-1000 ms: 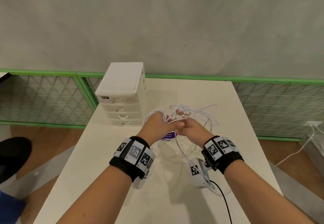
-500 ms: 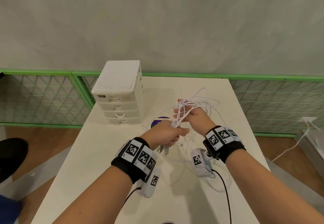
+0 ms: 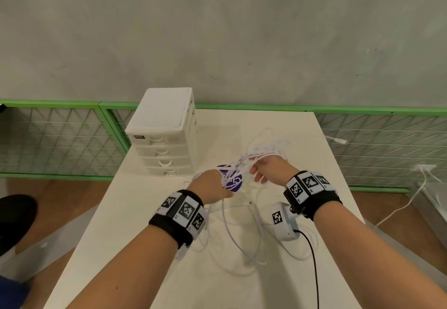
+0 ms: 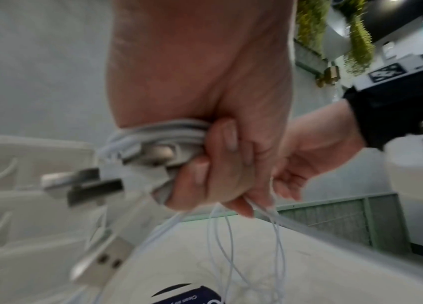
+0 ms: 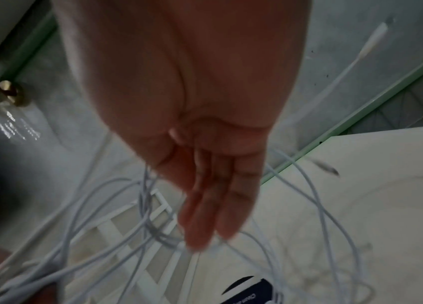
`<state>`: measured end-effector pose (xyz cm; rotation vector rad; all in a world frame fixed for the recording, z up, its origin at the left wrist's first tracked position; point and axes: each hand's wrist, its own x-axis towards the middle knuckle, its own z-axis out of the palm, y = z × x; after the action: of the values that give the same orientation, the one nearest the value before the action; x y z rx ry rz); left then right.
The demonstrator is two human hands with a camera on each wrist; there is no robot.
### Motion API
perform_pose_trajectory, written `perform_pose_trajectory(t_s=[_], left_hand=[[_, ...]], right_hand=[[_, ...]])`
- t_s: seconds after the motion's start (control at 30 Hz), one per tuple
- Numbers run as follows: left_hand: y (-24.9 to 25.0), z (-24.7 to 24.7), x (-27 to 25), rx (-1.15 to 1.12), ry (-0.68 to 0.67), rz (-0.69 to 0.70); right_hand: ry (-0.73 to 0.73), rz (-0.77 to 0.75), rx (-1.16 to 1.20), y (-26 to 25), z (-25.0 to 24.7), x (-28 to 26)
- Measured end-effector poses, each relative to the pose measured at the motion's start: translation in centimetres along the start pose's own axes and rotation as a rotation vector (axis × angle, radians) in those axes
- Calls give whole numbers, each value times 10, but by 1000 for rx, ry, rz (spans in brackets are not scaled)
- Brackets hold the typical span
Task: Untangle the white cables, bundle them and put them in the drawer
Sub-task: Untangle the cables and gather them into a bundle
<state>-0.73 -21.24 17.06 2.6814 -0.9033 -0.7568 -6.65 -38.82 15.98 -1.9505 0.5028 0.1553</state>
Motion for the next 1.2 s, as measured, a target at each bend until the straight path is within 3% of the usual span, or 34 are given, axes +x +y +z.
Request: perform_pose_trajectory(t_s=[0.1, 0.27, 0.47, 0.73, 0.87, 1.0, 1.2], left_hand=[[-10, -5, 10, -209, 66, -84], [-1, -9, 9, -636, 65, -28], [-4, -20, 8, -739, 57, 3], [-1, -30, 1, -629, 98, 27], [-11, -45, -1, -603, 289, -12], [-23, -65, -5, -759, 423, -41], [-15, -71, -13, -878, 398, -6]], right_hand=[[-129, 71, -56, 5, 3, -9], [-328, -92, -93, -6, 26, -23], [-134, -142, 80, -7, 26, -25], [-104, -150, 193, -11, 33, -25], [44, -55, -30, 19, 13, -15], [251, 104, -302, 59, -17, -9], [367, 240, -542, 73, -32, -11]])
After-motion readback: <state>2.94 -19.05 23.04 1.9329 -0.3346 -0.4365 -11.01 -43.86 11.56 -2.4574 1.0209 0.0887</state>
